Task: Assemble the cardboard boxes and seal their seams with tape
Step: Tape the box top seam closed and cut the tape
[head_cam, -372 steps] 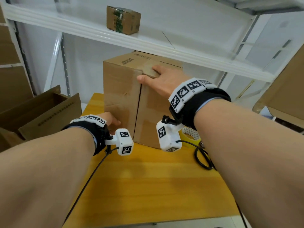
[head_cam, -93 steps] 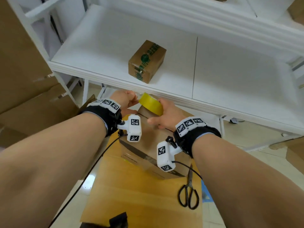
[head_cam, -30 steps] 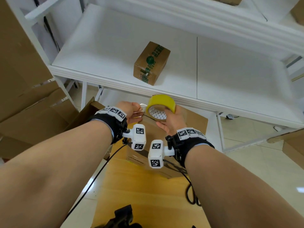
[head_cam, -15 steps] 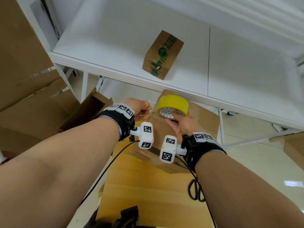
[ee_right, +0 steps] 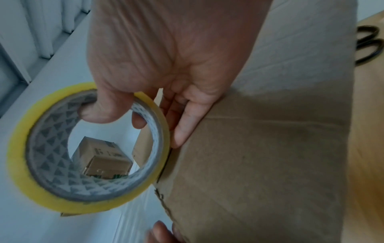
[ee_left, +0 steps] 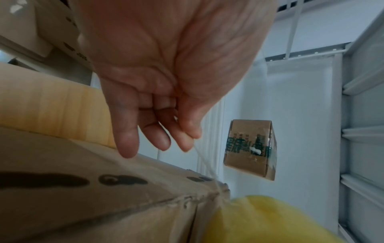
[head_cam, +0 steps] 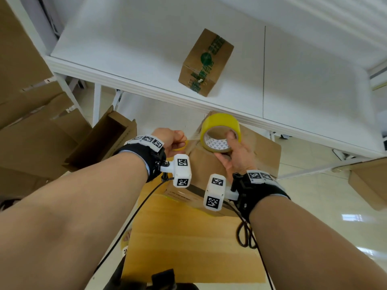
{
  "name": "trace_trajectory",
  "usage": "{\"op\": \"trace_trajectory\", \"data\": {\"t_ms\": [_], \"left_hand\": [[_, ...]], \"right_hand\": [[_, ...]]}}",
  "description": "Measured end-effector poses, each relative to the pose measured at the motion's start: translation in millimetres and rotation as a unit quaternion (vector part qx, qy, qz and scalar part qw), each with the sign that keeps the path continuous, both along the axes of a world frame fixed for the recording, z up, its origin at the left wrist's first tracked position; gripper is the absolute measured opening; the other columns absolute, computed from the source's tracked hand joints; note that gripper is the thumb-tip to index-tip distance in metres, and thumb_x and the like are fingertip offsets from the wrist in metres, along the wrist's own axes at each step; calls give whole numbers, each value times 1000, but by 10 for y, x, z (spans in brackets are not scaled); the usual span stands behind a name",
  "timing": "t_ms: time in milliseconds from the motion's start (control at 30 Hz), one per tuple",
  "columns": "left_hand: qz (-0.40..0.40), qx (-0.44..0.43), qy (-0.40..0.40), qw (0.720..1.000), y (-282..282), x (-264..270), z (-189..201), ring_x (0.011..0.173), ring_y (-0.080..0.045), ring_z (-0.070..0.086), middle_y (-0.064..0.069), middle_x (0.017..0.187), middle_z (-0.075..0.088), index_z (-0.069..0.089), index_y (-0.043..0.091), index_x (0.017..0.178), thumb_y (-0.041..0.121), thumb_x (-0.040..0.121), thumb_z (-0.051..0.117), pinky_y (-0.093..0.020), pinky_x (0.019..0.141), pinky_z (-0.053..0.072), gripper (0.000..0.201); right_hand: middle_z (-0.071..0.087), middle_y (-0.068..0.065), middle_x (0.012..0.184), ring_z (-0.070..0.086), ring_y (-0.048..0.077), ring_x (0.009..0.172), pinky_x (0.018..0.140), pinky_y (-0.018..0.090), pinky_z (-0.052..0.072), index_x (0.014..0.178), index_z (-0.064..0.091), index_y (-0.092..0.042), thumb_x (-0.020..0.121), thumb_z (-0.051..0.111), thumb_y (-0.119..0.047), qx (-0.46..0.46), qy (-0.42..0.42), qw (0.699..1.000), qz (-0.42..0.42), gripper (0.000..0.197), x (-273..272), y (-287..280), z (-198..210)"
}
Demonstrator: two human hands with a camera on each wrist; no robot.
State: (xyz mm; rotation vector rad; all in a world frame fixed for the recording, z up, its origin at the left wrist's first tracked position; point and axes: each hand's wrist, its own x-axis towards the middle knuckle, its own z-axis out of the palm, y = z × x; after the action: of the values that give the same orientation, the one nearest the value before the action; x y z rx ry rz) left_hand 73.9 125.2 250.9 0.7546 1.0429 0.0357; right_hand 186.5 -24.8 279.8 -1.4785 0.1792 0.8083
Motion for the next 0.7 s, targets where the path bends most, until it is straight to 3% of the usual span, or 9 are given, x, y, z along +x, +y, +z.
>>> {"op": "trace_trajectory", "data": {"t_ms": [100, 200, 333, 500, 600, 700], "left_hand": [[1, 0, -16, 1000, 8, 4, -43, 69, -13, 53, -1, 74, 57, 54, 12, 81, 8, 101, 44, -38, 82, 50, 22], [3, -5, -22, 1000, 2, 40, -85, 70, -14, 55, -3, 77, 59, 57, 10, 84, 8, 99, 49, -36, 71, 54, 17], [2, -26, -29, 999, -22, 52, -128, 71, -14, 58, -4, 78, 62, 59, 8, 83, 7, 97, 52, -27, 55, 58, 16], [28, -50, -34, 998, -33, 47, -164, 73, -16, 60, -7, 79, 63, 60, 4, 85, 6, 96, 54, -25, 53, 58, 12], [36, -62, -40, 997, -38, 39, -204, 72, -16, 60, -3, 64, 68, 58, 4, 84, 6, 97, 51, -24, 54, 58, 14], [46, -77, -41, 995, -27, 28, -213, 72, -16, 60, -3, 60, 67, 56, 4, 86, 6, 98, 50, -26, 55, 57, 13]], "right_hand": [[59, 8, 132, 61, 24, 109, 78, 34, 60, 114, 63, -23, 97, 62, -23, 9, 9, 1000, 6, 17, -13, 17, 16], [57, 10, 136, 59, 28, 116, 69, 34, 61, 132, 56, -19, 99, 54, -11, 35, 27, 999, -12, 34, -2, -7, 2], [58, 12, 136, 64, 25, 106, 74, 37, 62, 143, 47, -21, 102, 43, -2, 58, 54, 997, -19, 45, 35, -63, 1], [57, 11, 137, 62, 24, 103, 63, 34, 62, 141, 48, -20, 102, 45, -5, 45, 74, 996, -23, 42, 47, -28, 29], [55, 9, 135, 60, 23, 102, 68, 37, 63, 134, 51, -20, 103, 46, -9, 34, 64, 997, -10, 34, 45, 5, 55], [55, 8, 138, 58, 28, 117, 71, 38, 63, 130, 54, -26, 103, 48, -11, 22, 55, 998, 10, 32, 44, 13, 47]]}}
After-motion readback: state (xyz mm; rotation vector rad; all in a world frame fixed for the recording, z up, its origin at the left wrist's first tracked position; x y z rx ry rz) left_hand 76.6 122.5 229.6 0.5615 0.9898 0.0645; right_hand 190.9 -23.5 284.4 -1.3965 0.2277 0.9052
